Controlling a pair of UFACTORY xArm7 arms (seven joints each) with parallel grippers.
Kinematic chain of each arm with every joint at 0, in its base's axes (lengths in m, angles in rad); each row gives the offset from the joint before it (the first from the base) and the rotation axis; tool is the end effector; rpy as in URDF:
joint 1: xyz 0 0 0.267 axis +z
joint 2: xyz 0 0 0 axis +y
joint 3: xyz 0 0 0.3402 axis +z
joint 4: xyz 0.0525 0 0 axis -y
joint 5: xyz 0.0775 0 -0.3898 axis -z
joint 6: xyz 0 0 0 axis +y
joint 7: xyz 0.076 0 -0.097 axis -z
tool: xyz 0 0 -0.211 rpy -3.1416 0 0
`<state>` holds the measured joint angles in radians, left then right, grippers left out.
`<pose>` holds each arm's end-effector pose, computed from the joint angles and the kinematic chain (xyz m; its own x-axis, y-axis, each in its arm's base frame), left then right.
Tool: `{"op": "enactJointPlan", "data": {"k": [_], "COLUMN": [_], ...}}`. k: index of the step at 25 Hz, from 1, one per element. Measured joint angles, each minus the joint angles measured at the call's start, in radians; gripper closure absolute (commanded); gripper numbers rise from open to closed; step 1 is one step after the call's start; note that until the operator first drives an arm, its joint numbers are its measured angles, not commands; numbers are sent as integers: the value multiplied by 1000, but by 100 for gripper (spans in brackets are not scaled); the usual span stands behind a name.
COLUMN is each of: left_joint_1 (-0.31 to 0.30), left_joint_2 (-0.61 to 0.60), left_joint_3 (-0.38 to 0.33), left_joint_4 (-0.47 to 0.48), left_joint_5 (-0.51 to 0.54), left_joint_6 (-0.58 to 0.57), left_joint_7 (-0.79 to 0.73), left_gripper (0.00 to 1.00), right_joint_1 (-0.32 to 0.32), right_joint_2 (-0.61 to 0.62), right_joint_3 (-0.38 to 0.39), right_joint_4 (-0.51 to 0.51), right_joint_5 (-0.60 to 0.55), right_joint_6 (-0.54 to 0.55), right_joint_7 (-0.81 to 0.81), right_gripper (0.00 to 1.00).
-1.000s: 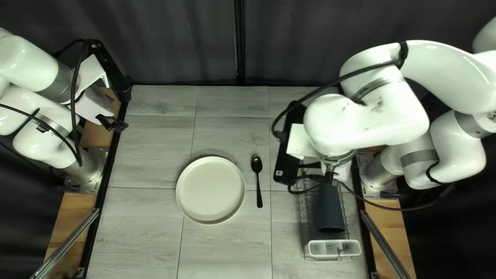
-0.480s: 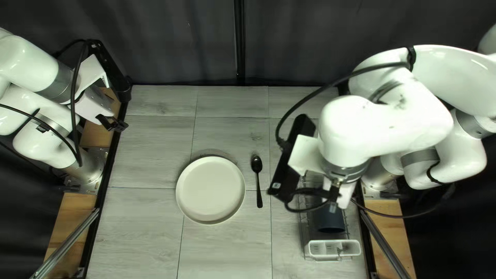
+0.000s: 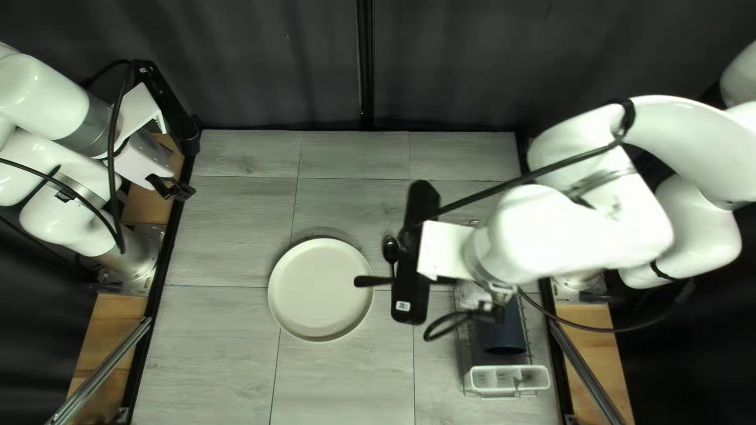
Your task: Pick up and place plate onto table. Place down one fork to the left of the plate. Place spoon and knife to the right of the plate. Place cup above the knife and spoon
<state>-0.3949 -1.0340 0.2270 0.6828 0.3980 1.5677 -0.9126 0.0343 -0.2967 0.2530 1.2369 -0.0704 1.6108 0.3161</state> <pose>0.2548 0.0653 0.3228 0.7594 0.6049 0.2394 0.6259 -0.7798 -0.0150 0.3851 0.0934 0.3563 0.9983 -0.0453 -0.0368 -0.0388 -0.9859 0.1626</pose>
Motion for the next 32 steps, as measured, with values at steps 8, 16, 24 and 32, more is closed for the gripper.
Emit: {"op": "enactJointPlan", "data": {"k": [8,16,24,32], "left_joint_1": [0,0,0,0], "left_joint_2": [0,0,0,0], "left_joint_3": [0,0,0,0], "left_joint_4": [0,0,0,0], "left_joint_5": [0,0,0,0], "left_joint_6": [0,0,0,0], "left_joint_7": [0,0,0,0], "left_gripper": [0,0,0,0], "right_joint_1": [-10,5,12,67], "right_joint_2": [-4,-56,-74,-132], "right_joint_3": [-23,-158,-194,-215], "right_joint_4": [-18,-101,-135,-215], "right_joint_5": [-14,-16,-17,-116], "right_joint_6": [-4,-51,-64,-82], "right_joint_7": [-45,-597,-687,-1048], "right_gripper": [100,100,100,100]}}
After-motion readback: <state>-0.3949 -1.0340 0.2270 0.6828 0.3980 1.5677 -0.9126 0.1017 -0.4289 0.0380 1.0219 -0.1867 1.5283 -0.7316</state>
